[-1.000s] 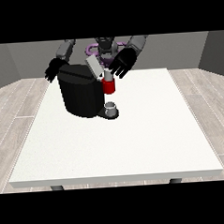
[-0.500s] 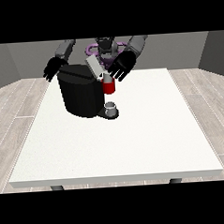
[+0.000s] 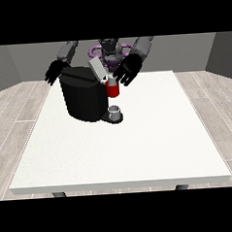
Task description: Insert the coffee pod into the coffee machine and close the lid
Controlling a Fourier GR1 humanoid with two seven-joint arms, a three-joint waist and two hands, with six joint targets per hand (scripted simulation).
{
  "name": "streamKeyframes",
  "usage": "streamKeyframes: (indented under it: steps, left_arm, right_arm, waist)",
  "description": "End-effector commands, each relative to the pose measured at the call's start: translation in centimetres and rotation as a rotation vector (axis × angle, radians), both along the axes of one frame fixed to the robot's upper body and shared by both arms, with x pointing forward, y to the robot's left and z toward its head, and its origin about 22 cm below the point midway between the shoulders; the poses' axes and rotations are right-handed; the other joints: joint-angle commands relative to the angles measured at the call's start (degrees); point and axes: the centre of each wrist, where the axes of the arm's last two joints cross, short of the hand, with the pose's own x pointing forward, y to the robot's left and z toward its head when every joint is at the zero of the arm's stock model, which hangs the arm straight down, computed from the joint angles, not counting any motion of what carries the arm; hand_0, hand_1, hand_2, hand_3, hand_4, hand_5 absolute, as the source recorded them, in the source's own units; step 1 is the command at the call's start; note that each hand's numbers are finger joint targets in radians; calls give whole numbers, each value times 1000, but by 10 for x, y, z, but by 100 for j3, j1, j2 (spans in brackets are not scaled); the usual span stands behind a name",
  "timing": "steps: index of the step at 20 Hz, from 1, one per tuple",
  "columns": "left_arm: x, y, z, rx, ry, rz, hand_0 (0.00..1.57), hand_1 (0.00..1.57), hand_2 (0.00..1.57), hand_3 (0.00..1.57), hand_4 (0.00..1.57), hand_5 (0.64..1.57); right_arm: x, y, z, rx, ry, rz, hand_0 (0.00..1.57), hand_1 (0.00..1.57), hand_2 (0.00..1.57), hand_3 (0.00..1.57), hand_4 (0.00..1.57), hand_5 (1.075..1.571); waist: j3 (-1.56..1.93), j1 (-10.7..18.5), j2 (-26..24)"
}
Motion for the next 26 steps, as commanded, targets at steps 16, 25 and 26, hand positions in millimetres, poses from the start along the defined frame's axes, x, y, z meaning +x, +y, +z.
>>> streamKeyframes:
  steps: [16,25,26]
  left_arm:
    - [-3,3,-28,68,-13,-9,1058,1058,1125,961,367,1571]
    - [-1,2,2,163,27,-56,0,0,0,0,0,1571]
    - [0,2,6,175,34,-31,0,0,0,0,0,1571]
  right_arm:
    - [3,2,5,11,-13,-43,0,0,0,0,438,1571]
    - [3,-6,2,-7,2,-7,0,0,0,0,470,1571]
    - [-3,-3,-8,-15,8,18,0,0,0,0,465,1571]
  waist:
    - [-6,149,36]
    - [-3,35,-8]
    - [-2,-29,-22]
